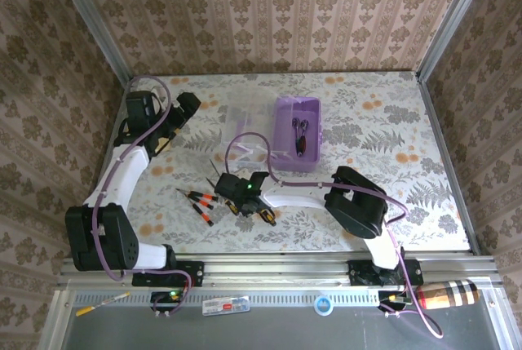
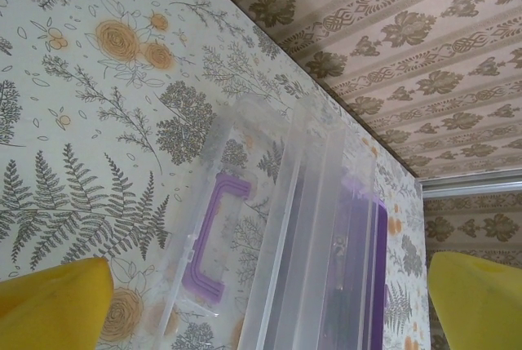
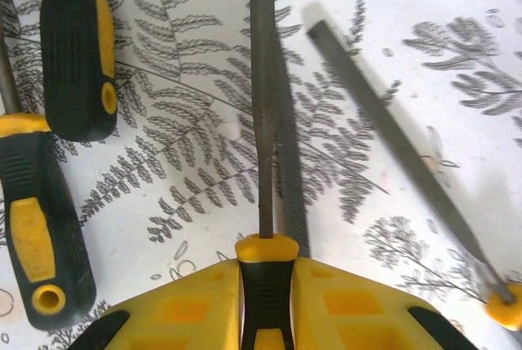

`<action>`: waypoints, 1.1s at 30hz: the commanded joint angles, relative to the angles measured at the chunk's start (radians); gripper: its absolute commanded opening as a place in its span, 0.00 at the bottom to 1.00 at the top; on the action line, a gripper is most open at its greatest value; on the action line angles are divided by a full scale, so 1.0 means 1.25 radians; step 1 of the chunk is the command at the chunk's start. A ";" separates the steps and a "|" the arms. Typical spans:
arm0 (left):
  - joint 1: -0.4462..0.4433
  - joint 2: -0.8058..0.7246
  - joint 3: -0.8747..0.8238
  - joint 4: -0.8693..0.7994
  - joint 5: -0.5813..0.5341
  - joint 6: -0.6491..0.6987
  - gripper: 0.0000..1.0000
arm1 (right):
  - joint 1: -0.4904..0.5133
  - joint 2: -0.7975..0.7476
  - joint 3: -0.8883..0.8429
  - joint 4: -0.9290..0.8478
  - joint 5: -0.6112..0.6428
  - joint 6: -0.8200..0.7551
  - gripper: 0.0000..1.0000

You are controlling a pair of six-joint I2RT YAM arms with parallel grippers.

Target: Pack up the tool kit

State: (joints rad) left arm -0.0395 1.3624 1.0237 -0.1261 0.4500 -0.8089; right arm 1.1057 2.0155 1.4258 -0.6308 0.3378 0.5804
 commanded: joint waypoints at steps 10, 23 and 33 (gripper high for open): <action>-0.008 0.009 -0.008 0.017 0.018 -0.016 1.00 | -0.001 -0.106 0.027 -0.002 0.055 0.000 0.21; -0.008 -0.007 -0.004 0.014 0.015 -0.012 1.00 | -0.038 -0.205 0.138 -0.075 0.085 -0.078 0.21; -0.107 0.012 -0.019 0.050 0.041 -0.037 1.00 | -0.271 -0.210 0.183 -0.034 -0.004 -0.081 0.21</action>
State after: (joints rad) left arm -0.1349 1.3651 1.0031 -0.0944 0.4763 -0.8425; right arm 0.8326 1.7683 1.6272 -0.6880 0.3759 0.4679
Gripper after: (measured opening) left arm 0.999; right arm 0.208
